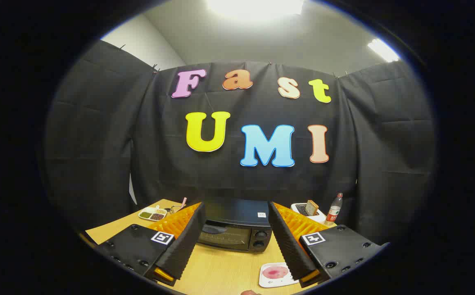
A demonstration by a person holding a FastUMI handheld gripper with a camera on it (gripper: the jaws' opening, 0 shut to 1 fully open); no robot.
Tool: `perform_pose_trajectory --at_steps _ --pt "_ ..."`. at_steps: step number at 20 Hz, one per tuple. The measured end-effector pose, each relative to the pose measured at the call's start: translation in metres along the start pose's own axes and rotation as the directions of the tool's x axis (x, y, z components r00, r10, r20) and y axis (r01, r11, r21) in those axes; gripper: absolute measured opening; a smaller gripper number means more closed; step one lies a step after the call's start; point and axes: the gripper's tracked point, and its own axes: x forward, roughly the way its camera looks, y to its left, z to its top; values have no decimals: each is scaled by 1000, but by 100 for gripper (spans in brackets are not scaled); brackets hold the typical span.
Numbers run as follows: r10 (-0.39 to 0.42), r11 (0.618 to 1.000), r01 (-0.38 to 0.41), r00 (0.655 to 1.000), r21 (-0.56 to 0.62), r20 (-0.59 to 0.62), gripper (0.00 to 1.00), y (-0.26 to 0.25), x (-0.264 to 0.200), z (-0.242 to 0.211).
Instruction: Open the toaster oven, put the food inside, and close the toaster oven door.
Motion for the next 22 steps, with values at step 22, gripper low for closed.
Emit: perform_pose_trajectory --at_steps 22 --pt "-22 1000 22 999 -2 -38 97 3 29 -6"
